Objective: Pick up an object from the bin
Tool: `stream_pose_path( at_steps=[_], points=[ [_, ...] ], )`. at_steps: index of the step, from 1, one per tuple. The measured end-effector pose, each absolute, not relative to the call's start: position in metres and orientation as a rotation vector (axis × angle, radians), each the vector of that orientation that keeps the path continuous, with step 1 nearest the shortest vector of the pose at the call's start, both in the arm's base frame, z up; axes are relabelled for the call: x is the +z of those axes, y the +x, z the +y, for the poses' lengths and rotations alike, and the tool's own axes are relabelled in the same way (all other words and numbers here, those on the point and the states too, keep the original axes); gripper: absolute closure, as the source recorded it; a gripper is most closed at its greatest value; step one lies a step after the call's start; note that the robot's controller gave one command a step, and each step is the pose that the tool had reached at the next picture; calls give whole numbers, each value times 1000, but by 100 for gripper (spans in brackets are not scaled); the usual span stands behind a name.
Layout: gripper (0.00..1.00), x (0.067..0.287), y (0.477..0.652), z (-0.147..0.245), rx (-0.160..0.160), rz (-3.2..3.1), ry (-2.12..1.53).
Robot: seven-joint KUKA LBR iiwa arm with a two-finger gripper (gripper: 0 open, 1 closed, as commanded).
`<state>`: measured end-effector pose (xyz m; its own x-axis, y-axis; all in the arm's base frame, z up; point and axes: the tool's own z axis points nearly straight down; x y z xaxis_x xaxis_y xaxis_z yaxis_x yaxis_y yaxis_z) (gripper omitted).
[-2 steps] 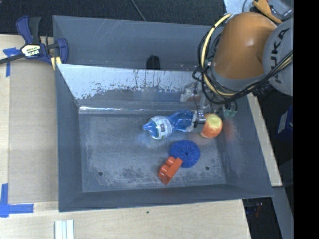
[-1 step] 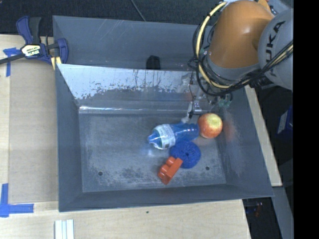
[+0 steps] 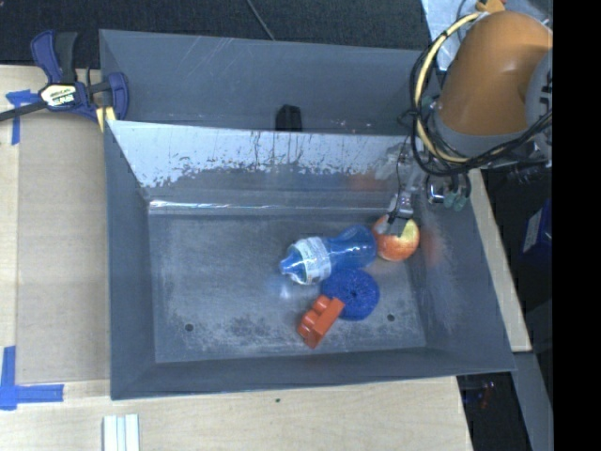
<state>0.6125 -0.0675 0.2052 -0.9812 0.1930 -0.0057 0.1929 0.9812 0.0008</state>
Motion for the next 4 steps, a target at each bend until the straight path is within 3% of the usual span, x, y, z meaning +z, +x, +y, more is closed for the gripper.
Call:
stream_pose_path(
  at_steps=[1,2,3,4],
  points=[
    [0,217,561,-83,2,3135,56],
    [0,196,567,-116,-1,3124,183],
    [0,211,582,-85,1,3110,358],
    [0,186,598,-73,-3,3128,-135]
  ],
)
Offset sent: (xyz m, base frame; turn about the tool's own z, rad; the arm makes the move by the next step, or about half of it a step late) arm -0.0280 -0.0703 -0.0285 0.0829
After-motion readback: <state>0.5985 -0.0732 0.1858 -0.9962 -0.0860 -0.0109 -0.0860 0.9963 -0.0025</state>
